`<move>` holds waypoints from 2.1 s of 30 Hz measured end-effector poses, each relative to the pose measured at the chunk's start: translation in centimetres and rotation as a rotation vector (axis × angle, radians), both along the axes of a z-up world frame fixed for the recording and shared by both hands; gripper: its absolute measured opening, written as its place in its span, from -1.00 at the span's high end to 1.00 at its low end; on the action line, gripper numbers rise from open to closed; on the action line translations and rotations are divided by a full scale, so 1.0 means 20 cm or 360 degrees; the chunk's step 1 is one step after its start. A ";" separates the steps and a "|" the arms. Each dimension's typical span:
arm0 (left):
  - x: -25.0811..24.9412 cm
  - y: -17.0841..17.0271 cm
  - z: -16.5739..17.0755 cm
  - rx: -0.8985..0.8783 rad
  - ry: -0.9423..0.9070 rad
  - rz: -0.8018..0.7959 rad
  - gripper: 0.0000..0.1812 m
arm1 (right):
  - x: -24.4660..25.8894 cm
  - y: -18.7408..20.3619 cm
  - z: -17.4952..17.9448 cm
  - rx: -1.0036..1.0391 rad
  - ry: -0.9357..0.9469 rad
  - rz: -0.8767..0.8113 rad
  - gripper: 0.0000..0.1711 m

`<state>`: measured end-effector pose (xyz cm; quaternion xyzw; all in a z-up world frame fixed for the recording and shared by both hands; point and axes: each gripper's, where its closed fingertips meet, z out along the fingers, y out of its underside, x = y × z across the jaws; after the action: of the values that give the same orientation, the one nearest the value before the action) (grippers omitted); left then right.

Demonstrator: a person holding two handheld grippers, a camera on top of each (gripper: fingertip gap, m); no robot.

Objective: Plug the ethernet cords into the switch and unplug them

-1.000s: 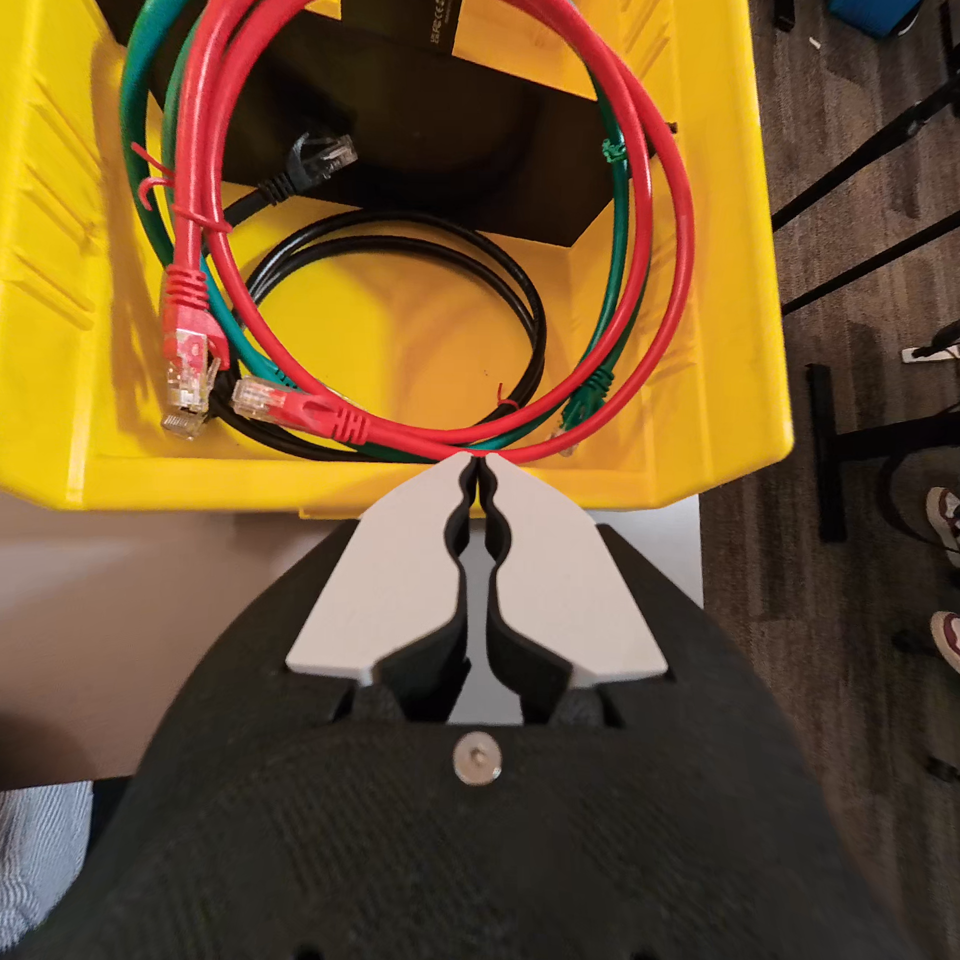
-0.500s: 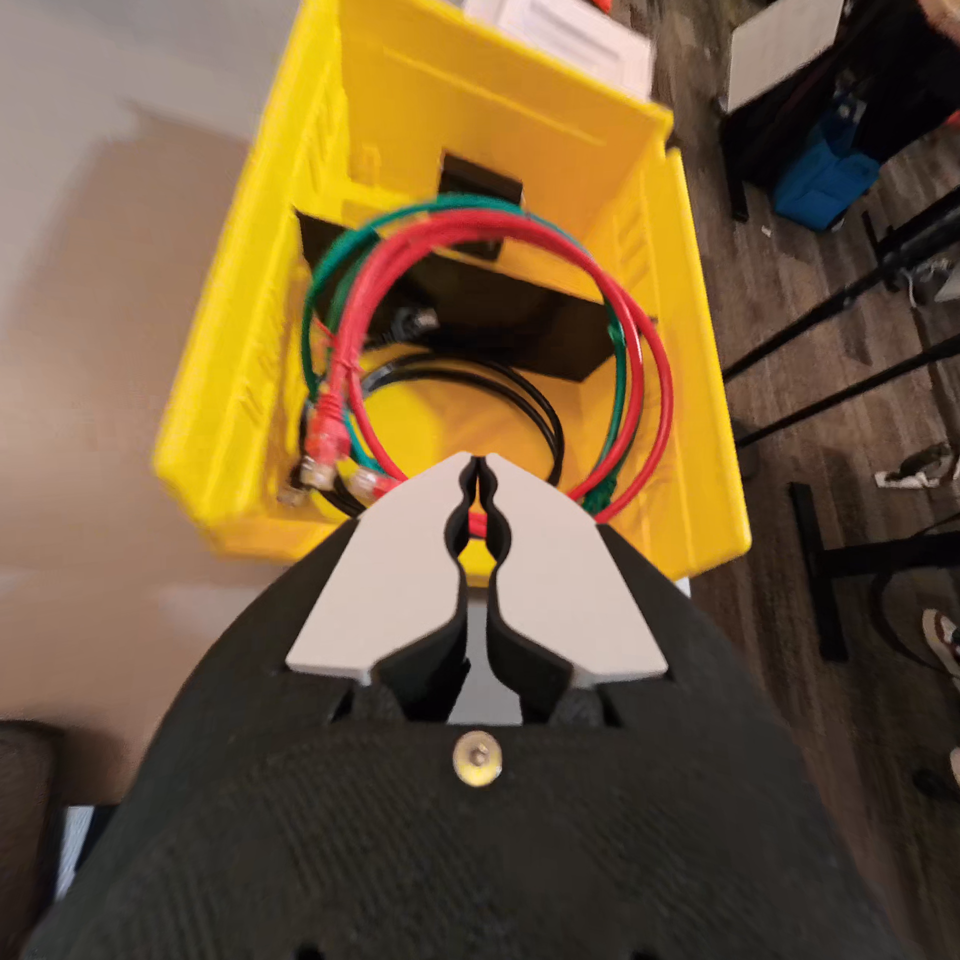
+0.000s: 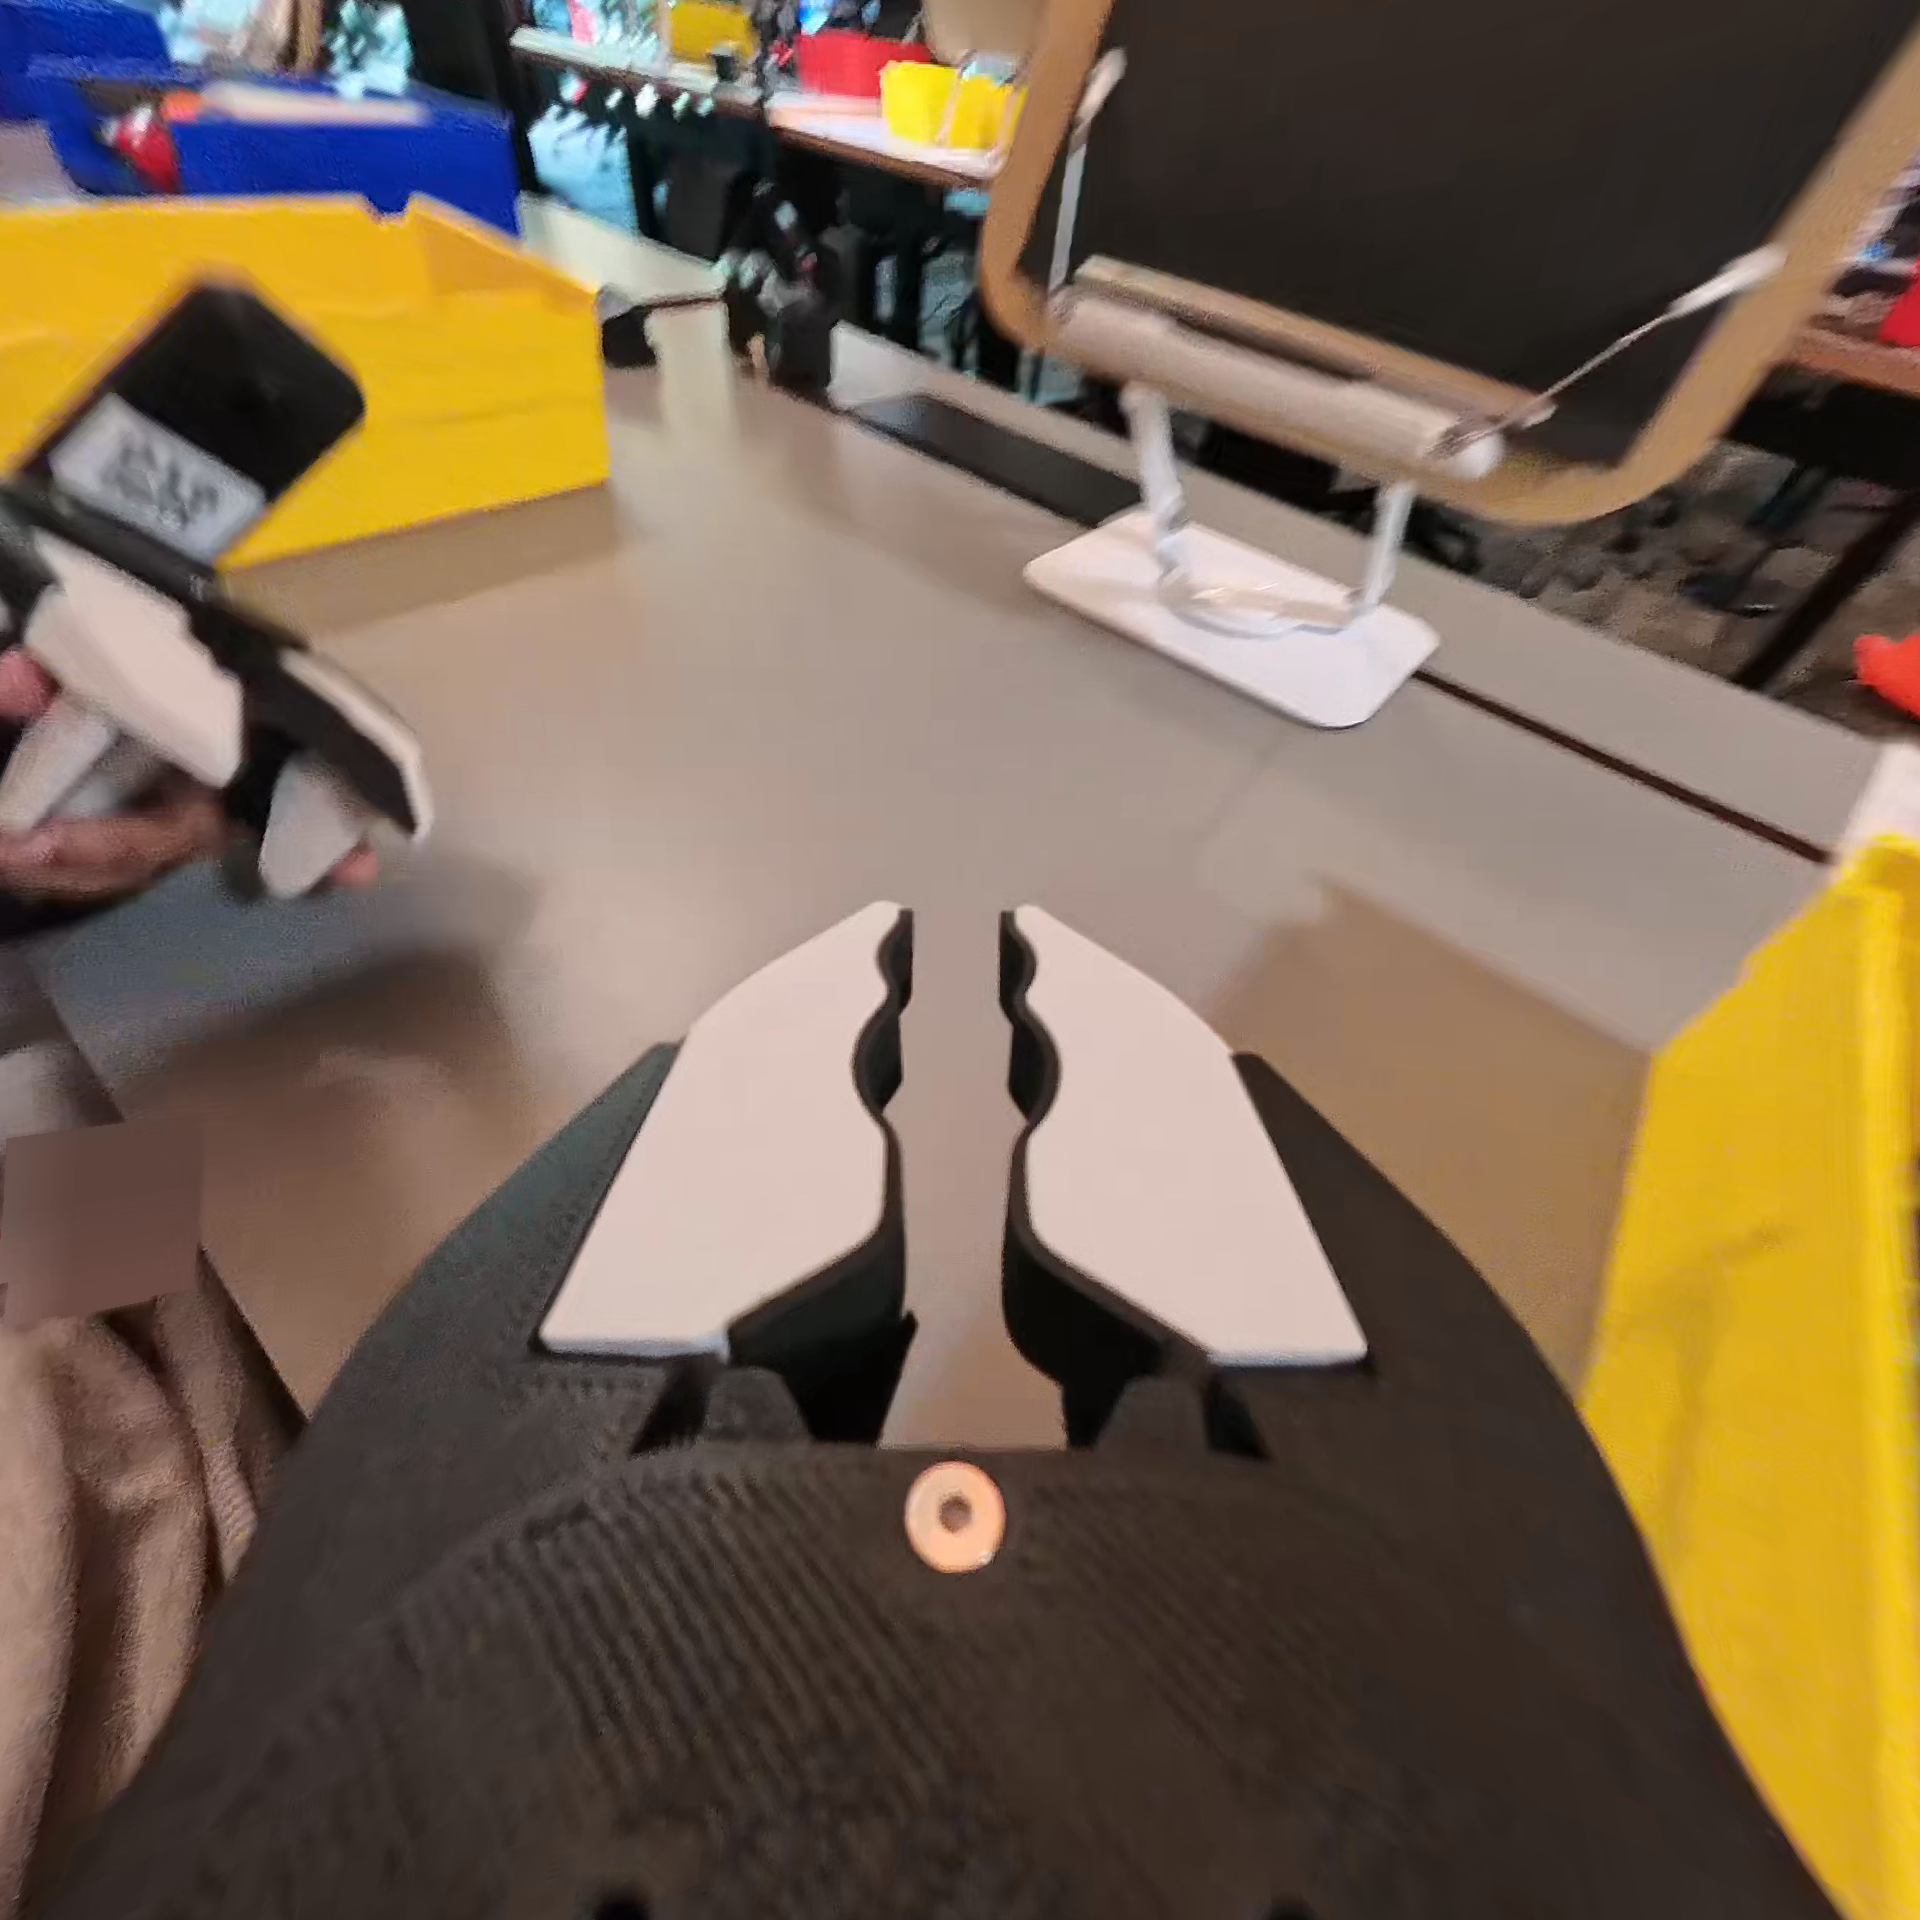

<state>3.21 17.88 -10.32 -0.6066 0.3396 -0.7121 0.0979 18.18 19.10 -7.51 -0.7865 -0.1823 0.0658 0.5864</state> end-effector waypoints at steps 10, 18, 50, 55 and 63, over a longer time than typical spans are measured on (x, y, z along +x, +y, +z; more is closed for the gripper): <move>-0.16 0.39 -0.28 0.1404 0.0926 0.0500 0.50 | -0.11 0.08 -0.27 -0.0232 0.0181 0.0185 0.83; -0.17 0.47 -0.29 0.1847 0.1058 0.0668 -0.05 | -0.06 0.09 -0.27 -0.0275 0.0336 0.0134 0.83; -0.17 0.52 -0.32 0.1831 0.1096 0.0749 -0.62 | 0.71 -0.21 0.39 0.0835 -0.0048 -0.0782 0.07; -0.17 0.52 -0.35 0.1816 0.1134 0.0699 -0.62 | 0.93 -0.23 0.26 0.0651 0.0104 -0.0932 0.15; -0.18 0.53 -0.38 0.1776 0.1195 0.0665 -0.62 | 0.68 -0.06 0.08 0.0347 -0.0216 -0.0693 0.26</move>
<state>-0.34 28.44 -17.89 -0.7230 0.5414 -0.1404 0.4056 31.72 17.81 -5.98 -0.7420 -0.0536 -0.1349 0.6545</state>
